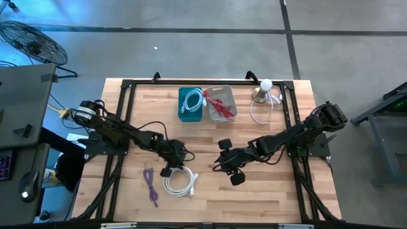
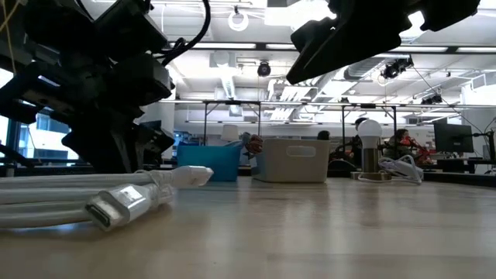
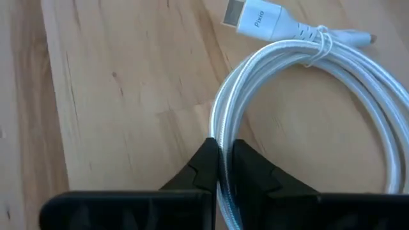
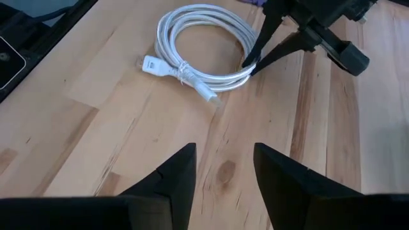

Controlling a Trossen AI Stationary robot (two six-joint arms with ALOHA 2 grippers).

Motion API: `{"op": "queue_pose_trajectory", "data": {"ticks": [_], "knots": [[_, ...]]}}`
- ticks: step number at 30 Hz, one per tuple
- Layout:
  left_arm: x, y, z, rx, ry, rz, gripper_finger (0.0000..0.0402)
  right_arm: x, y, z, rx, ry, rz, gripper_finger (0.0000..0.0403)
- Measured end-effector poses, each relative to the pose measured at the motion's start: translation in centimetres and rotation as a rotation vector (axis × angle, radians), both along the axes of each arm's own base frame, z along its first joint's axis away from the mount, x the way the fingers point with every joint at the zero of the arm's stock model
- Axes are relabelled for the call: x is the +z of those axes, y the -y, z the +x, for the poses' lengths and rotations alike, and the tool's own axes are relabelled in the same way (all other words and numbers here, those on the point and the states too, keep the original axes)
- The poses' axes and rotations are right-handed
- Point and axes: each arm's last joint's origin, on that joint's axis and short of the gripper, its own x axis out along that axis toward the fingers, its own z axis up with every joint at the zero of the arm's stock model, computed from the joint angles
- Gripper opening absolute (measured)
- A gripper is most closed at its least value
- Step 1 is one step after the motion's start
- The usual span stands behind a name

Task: Pick & Place USB Port
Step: Put the white HDMI cable into the blue bin

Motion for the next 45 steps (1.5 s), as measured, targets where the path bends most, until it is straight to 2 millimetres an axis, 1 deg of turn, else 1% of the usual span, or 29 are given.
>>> {"op": "queue_pose_trajectory", "data": {"ticks": [3,6,9,11,14,16,18,23,26,29,33,37,45], "knots": [[0.7,0.0,0.8,-0.005,0.042,0.070,0.0023,0.0,0.0,0.0,0.008,-0.001,0.000,0.0149],[2.2,0.0,1.6,-0.024,0.099,0.140,0.0023,0.0,0.0,0.0,0.008,0.003,-0.012,0.0149],[4.5,-0.1,2.1,-0.035,0.140,0.230,0.0021,0.0,0.1,0.0,-0.026,0.017,-0.055,0.0149],[6.3,-0.2,2.4,-0.025,0.172,0.301,0.0008,0.0,0.3,0.1,-0.055,0.027,-0.084,0.0149],[9.5,-0.4,2.5,0.005,0.259,0.397,0.0008,0.1,0.4,0.1,-0.084,0.044,-0.122,0.0149],[11.5,-0.7,2.2,0.036,0.315,0.458,0.0008,0.1,0.5,0.2,-0.106,0.055,-0.137,0.0149],[13.0,-1.0,1.7,0.082,0.350,0.536,0.0008,0.2,0.5,0.2,-0.125,0.062,-0.152,0.0149],[16.0,-2.0,-0.2,0.258,0.427,0.684,0.0008,0.2,0.8,0.2,-0.198,0.078,-0.194,0.0148],[16.8,-2.4,-0.7,0.346,0.451,0.731,0.0008,0.4,1.0,0.3,-0.270,0.104,-0.240,0.0149],[17.3,-2.6,-0.8,0.408,0.473,0.755,0.0008,0.9,1.3,0.5,-0.395,0.184,-0.290,0.0145],[17.6,-2.6,-0.7,0.444,0.501,0.759,0.0008,1.5,1.6,0.7,-0.541,0.261,-0.376,0.0136],[17.6,-2.6,-0.6,0.461,0.498,0.772,0.0008,1.8,1.7,0.9,-0.538,0.289,-0.360,0.0134],[17.8,-2.6,-0.6,0.471,0.509,0.807,0.0008,2.1,1.5,1.4,-0.435,0.316,-0.245,0.0134]]}}
